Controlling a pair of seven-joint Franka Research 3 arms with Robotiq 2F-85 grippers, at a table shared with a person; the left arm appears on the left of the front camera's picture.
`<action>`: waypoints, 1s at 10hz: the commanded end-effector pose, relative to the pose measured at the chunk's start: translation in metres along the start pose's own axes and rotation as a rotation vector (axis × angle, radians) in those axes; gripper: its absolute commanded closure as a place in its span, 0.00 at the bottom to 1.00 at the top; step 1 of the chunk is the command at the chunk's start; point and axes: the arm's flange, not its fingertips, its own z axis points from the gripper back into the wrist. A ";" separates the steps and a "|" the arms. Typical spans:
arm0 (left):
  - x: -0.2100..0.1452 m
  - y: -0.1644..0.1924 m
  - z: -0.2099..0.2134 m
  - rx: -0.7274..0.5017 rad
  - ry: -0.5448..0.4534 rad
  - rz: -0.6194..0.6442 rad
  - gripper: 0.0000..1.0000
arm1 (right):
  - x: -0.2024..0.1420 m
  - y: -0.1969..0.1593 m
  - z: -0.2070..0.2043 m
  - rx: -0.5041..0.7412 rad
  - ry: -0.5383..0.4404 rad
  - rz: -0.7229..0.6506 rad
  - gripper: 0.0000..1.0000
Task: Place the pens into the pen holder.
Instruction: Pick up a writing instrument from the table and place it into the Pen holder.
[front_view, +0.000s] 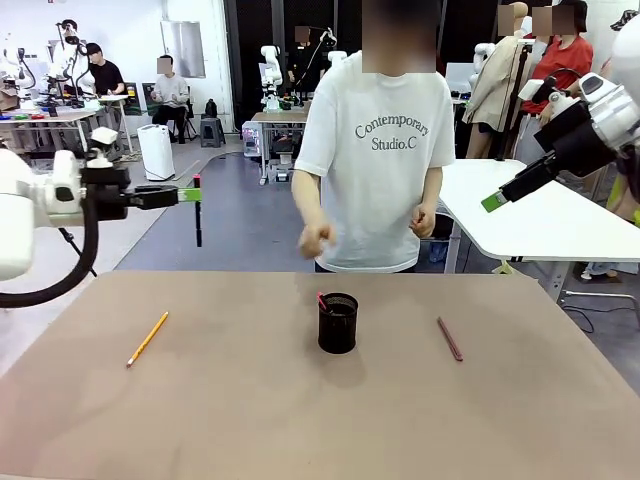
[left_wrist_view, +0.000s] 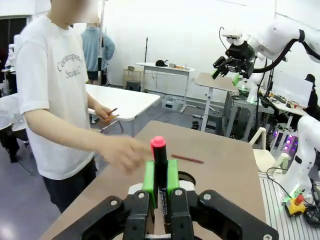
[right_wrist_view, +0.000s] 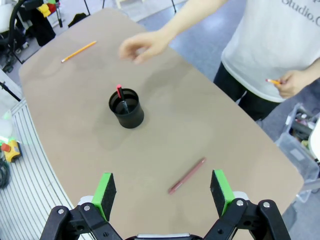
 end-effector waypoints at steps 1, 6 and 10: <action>-0.003 0.000 0.017 0.019 0.000 -0.035 1.00 | 0.000 0.000 0.000 0.014 -0.019 0.001 0.00; 0.000 0.009 0.027 0.047 -0.008 -0.007 1.00 | 0.000 0.000 0.000 0.014 -0.019 0.001 0.00; 0.000 0.009 0.027 0.047 -0.008 -0.007 1.00 | 0.000 0.000 0.000 0.014 -0.019 0.001 0.00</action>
